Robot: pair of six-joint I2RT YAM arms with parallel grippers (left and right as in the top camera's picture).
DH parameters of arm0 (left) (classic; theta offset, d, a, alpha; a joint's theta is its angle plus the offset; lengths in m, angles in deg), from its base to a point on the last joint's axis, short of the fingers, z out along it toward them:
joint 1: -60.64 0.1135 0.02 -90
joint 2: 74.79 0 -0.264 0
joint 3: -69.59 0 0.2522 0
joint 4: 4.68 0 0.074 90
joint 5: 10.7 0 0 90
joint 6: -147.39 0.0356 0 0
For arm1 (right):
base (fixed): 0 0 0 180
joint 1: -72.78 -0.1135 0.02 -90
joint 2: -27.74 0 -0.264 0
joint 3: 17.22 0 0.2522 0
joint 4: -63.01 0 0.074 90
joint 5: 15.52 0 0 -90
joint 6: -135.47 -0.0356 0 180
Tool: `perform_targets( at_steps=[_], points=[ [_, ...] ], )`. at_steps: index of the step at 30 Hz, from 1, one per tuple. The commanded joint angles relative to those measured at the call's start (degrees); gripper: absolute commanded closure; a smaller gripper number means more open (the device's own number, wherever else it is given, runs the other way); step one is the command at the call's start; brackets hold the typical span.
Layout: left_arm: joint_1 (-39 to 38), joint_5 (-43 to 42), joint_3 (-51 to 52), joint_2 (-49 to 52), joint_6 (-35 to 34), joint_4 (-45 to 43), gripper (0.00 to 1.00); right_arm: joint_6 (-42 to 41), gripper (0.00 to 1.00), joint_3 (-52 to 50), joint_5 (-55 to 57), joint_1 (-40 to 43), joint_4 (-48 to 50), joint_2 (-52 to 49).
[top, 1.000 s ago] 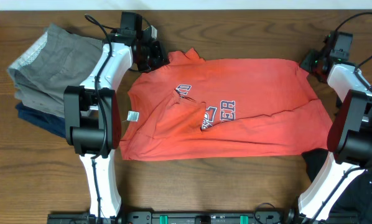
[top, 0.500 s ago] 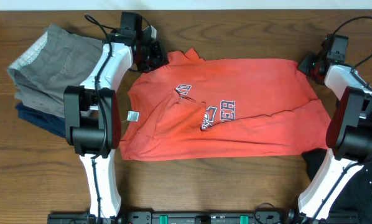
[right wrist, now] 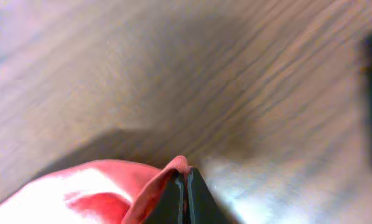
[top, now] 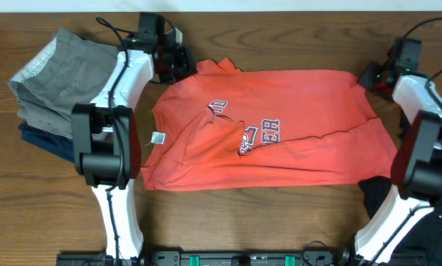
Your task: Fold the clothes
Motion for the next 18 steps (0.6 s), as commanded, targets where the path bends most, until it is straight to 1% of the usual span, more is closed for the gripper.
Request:
perform_targets(
  at_steps=[1, 6, 10, 14, 18],
  points=[
    [2.10, 0.70, -0.96, -6.29, 1.42, 1.99, 0.94, 3.04, 0.99, 0.90, 0.44, 2.03, -1.81, 6.91],
    [3.17, 0.70, -0.96, -9.73, 2.95, 9.16, 0.94, 6.88, 0.99, 0.90, 0.70, 2.73, -7.74, 13.07],
    [3.58, 0.74, -0.96, -11.30, 5.31, 16.65, 0.94, 8.09, 0.99, 0.90, 4.28, 3.37, -15.08, 17.40],
    [3.67, 1.36, -0.96, -12.11, 7.04, 24.50, 0.94, 9.81, 0.99, 0.90, 8.41, 4.59, -21.92, 19.39],
    [3.67, 2.16, -0.96, -12.15, 9.64, 32.41, 0.94, 10.84, 0.99, 0.87, 12.57, 5.77, -27.69, 19.21]
  ],
)
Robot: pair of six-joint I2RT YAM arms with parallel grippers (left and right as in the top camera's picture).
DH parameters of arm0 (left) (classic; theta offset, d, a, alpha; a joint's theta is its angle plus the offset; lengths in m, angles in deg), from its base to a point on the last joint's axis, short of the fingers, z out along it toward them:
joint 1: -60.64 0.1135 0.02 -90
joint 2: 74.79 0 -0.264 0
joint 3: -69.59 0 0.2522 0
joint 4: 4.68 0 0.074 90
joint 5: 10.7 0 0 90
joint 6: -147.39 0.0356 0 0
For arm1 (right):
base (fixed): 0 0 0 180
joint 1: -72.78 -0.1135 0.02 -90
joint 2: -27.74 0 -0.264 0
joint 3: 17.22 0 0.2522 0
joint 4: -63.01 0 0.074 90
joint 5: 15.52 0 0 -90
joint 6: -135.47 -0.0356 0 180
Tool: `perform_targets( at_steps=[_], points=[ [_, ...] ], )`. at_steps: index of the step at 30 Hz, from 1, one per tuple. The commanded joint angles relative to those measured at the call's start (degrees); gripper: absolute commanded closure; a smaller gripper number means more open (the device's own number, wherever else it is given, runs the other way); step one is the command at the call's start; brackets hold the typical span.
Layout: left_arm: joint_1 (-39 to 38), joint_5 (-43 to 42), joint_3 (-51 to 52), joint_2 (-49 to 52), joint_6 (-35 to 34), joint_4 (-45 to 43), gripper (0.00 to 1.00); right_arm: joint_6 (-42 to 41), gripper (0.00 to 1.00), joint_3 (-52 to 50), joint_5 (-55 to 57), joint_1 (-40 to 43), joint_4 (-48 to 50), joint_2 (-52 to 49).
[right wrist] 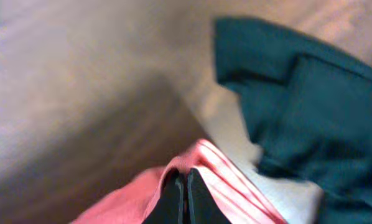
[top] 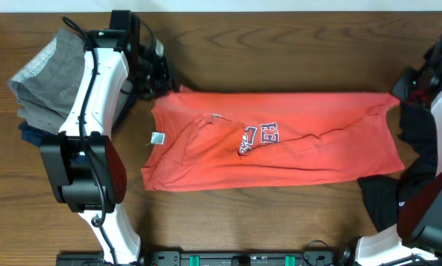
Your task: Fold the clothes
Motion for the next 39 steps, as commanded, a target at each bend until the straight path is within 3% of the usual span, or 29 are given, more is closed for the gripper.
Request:
perform_targets(
  at_steps=[1, 10, 22, 31, 33, 35, 39],
  points=[
    [0.55, 2.60, -0.79, -1.09, 4.13, 4.55, 0.94, 2.23, 0.99, 0.59, 7.28, 1.62, -3.28, 0.70],
    [0.52, 8.76, 1.68, -1.09, 5.70, 15.96, 0.94, 2.47, 0.99, 0.35, 11.15, 3.65, -8.04, 0.70],
    [0.52, 8.79, 13.27, -1.11, 8.22, 18.36, 0.94, 2.69, 0.99, -7.41, 14.71, 4.00, -7.34, 0.68],
    [0.52, 8.72, 16.96, -1.11, 8.22, 19.23, 0.94, 0.72, 0.99, -7.58, 16.55, 6.16, -7.67, 0.68],
    [0.48, 8.72, 16.96, -1.11, 8.22, 20.48, 0.94, 0.72, 0.89, -7.58, 16.50, 6.36, -7.67, 0.68],
    [0.48, 8.72, 16.96, -1.11, 8.22, 22.47, 0.87, 0.74, 0.76, -7.58, 16.39, 6.60, -7.67, 0.68],
    [0.48, 8.72, 16.96, -1.11, 8.81, 25.86, 0.77, 1.14, 0.74, -7.58, 15.82, 6.67, -7.69, 0.70]
  ],
)
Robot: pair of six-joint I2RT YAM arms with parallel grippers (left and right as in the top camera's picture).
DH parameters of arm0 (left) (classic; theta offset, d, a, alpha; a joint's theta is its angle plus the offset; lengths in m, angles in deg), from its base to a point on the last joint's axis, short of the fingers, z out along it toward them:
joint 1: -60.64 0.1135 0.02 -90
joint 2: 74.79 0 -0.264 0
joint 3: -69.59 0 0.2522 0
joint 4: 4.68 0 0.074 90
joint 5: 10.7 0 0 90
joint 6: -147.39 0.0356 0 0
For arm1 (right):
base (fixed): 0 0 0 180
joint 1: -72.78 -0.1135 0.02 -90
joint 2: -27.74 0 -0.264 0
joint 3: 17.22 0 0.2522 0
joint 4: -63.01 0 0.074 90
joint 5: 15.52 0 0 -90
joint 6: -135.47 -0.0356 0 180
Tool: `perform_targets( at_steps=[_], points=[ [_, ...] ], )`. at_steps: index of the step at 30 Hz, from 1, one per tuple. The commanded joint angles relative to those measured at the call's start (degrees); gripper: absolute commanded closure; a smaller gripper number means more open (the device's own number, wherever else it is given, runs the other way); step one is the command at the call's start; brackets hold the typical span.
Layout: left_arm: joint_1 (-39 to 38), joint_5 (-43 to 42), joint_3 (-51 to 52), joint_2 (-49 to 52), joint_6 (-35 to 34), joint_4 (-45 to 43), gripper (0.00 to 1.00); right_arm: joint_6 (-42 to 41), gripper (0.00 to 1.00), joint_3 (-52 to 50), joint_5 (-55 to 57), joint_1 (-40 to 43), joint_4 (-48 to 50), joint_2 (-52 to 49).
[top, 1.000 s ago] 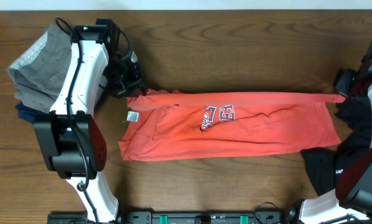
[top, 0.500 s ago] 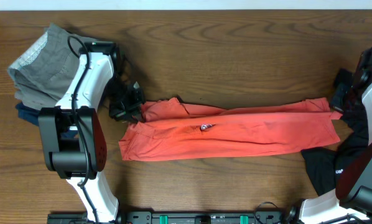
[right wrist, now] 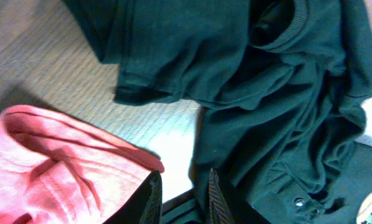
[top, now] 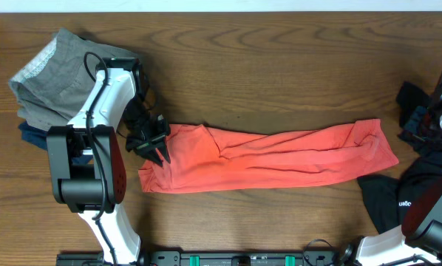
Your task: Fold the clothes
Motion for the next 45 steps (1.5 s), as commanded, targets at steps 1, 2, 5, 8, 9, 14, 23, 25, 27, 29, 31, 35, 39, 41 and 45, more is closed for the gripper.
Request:
perform_targets(
  at_steps=[1, 2, 5, 8, 9, 14, 23, 25, 27, 29, 31, 35, 39, 41, 45],
  points=[
    [0.28, 1.16, 0.33, -1.09, 1.66, 1.57, 0.77, 1.03, 0.73, 0.07, -0.26, 0.20, 0.11, 0.68],
    [0.28, 1.18, 0.33, -1.09, 1.84, 1.64, 0.76, 1.95, 0.71, 0.07, -1.92, 0.20, 0.13, 0.70],
    [0.28, 1.14, 0.33, -1.09, 1.81, 1.36, 0.76, 7.30, 0.69, 0.07, -11.13, 0.20, 0.26, 0.68],
    [0.28, 1.14, 0.33, -1.09, 1.81, 1.16, 0.76, 12.81, 0.64, 0.07, -22.47, 0.13, -0.39, 0.68],
    [0.28, 1.11, 0.33, -1.09, 1.81, 0.92, 0.76, 14.01, 0.62, 0.07, -24.65, 0.04, -0.98, 0.68],
    [0.28, -0.33, 0.33, -1.09, 1.79, -1.36, 0.76, 15.23, 0.51, -0.61, -25.38, -0.13, -4.22, 0.68],
    [-2.97, -2.27, 0.33, -1.09, 1.77, -12.81, 0.59, 9.99, 0.48, -9.81, -22.64, 0.04, -0.20, 0.68],
    [-4.42, -2.05, 0.35, -1.09, 1.75, -14.82, 0.57, 9.84, 0.48, -12.02, -23.32, 0.04, 1.51, 0.68],
    [-5.88, -1.86, 0.35, -1.09, 1.75, -16.31, 0.57, 9.79, 0.48, -13.88, -25.11, 0.02, 3.50, 0.68],
    [-7.39, -1.86, 0.35, -1.09, 1.75, -17.49, 0.57, 9.66, 0.48, -15.04, -26.58, 0.04, 5.20, 0.68],
    [-8.55, -1.64, 0.35, -1.09, 1.75, -18.25, 0.57, 9.62, 0.49, -15.96, -26.69, 0.04, 6.21, 0.68],
    [-10.05, -1.42, 0.35, -1.09, 1.75, -18.64, 0.56, 9.38, 0.51, -16.90, -26.67, 0.04, 7.93, 0.68],
    [-10.45, -1.42, 0.35, -1.09, 1.73, -18.62, 0.56, 7.80, 0.53, -17.20, -26.71, 0.02, 10.49, 0.68],
    [-10.43, -1.42, 0.35, -1.09, 1.73, -18.62, 0.57, 7.06, 0.55, -17.20, -26.71, 0.02, 11.17, 0.68],
    [-10.43, -1.42, 0.35, -1.09, 1.73, -18.60, 0.57, 7.08, 0.55, -17.20, -29.22, -0.02, 12.35, 0.68]
  ],
)
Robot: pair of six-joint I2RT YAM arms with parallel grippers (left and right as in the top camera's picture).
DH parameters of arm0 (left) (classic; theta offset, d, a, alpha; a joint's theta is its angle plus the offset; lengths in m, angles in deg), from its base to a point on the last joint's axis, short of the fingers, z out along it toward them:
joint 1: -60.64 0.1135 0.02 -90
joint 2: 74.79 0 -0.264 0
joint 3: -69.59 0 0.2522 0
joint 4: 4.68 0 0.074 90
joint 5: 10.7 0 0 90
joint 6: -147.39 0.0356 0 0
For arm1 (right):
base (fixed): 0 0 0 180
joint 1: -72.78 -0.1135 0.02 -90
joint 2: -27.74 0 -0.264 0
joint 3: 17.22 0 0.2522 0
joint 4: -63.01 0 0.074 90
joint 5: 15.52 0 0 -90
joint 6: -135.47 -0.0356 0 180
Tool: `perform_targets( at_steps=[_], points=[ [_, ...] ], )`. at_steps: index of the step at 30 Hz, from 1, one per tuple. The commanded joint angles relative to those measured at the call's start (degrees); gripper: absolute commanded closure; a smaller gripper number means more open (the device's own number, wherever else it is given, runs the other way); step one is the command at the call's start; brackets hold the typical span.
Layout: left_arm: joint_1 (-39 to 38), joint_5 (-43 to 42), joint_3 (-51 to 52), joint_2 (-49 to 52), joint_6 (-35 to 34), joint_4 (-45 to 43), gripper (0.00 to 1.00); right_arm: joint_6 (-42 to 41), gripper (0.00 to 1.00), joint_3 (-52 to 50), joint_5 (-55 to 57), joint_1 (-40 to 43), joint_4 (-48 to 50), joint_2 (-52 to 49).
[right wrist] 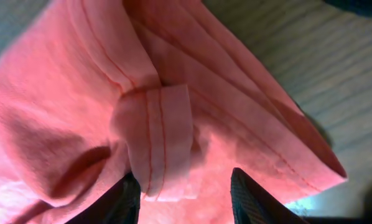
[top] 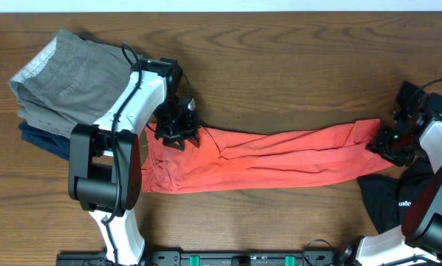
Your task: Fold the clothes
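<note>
The red shirt (top: 280,157) lies as a long narrow strip across the table's middle. My right gripper (top: 389,140) is at the strip's right end. In the right wrist view it (right wrist: 186,200) is open, its fingers (right wrist: 125,198) spread wide just above a folded hem of the red cloth (right wrist: 161,130). My left gripper (top: 178,131) rests on the strip's upper left edge. Its jaws look dark against the cloth, and their state does not show.
A stack of folded grey clothes (top: 66,81) with a dark blue piece (top: 43,140) under it sits at the far left. Dark garments (top: 391,203) lie crumpled at the right edge, close behind my right arm.
My right gripper was open over the dark garments beside the shirt's end; now it is open over the red hem. My left gripper has shifted from the strip's left tip to its upper left edge.
First the shirt lay spread flat, my right gripper shut on a far corner and my left at the other. Then the far edge was stretched wider. Later the shirt lay as a narrow strip with my right gripper open. Now both grippers are at the strip's ends.
</note>
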Motion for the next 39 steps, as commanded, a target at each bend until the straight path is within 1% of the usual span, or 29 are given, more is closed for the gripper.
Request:
perform_targets(
  at_steps=[1, 4, 6, 7, 8, 9, 10, 11, 14, 16, 21, 24, 28, 31, 34, 36, 39],
  points=[
    [-0.02, -0.13, 0.31, -1.09, 0.52, 0.17, 0.57, -1.33, 0.55, -0.42, -3.37, 0.02, 0.42, 0.68],
    [-0.02, -0.13, 0.31, -1.09, 0.50, 0.17, 0.57, -1.29, 0.56, -0.42, -4.92, 0.04, 0.02, 0.68],
    [-0.02, -0.13, 0.31, -1.09, 0.50, 0.17, 0.57, -1.31, 0.61, -0.44, -4.90, -0.04, 0.04, 0.68],
    [-0.02, -0.13, 0.31, -1.09, 0.50, 0.15, 0.57, -1.31, 0.66, -0.44, -4.87, -0.15, 0.04, 0.68],
    [-0.02, -0.13, 0.31, -1.09, 0.50, 0.15, 0.56, -1.31, 0.71, -0.44, -4.85, -0.20, 0.07, 0.68],
    [-0.02, -0.13, 0.31, -1.09, 0.50, 0.15, 0.57, -1.31, 0.82, -0.44, -4.87, -0.20, 0.13, 0.68],
    [-0.02, -0.13, 0.31, -1.09, 0.50, 0.17, 0.57, -1.31, 0.96, -0.44, -4.81, -0.20, 0.26, 0.68],
    [-0.02, -0.13, 0.31, -1.09, 0.50, 0.17, 0.57, -1.36, 0.99, -0.44, -4.31, -0.20, 0.26, 0.68],
    [-0.02, -0.13, 0.31, -1.09, 0.50, 0.17, 0.56, -1.36, 0.99, -0.26, -1.03, -0.04, 0.13, 0.70],
    [-0.02, -0.13, 0.31, -1.09, 0.50, 0.22, 0.57, -1.33, 0.99, 1.01, 1.92, 0.61, -1.66, 0.96],
    [-0.02, -0.13, 0.31, -1.09, 0.50, 0.20, 0.56, -1.33, 0.99, 8.41, 6.75, 2.45, -9.03, 2.47],
    [-0.02, -0.15, 0.31, -1.09, 0.50, 0.17, 0.57, -1.36, 0.99, 12.81, 12.00, 2.56, -12.48, 3.26],
    [-0.02, -0.13, 0.31, -1.09, 0.50, 0.20, 0.57, -3.65, 0.99, 13.46, 18.95, 2.56, -13.03, 3.34],
    [-0.02, -0.13, 0.31, -1.09, 0.42, 0.35, 0.57, -3.93, 0.99, 12.17, 21.92, 2.56, -13.07, 3.23],
    [-0.02, -0.15, 0.31, -1.09, 0.42, 0.63, 0.57, -6.49, 0.97, 10.16, 26.32, 2.58, -13.09, 3.23],
    [-0.02, -0.15, 0.31, -1.09, 0.42, 1.09, 0.57, -7.96, 0.90, 9.09, 28.79, 2.75, -13.07, 3.23],
    [-0.02, -0.13, 0.31, -1.09, 0.42, 2.19, 0.56, -8.85, 0.70, 8.74, 29.09, 2.91, -13.03, 3.23]
  ],
)
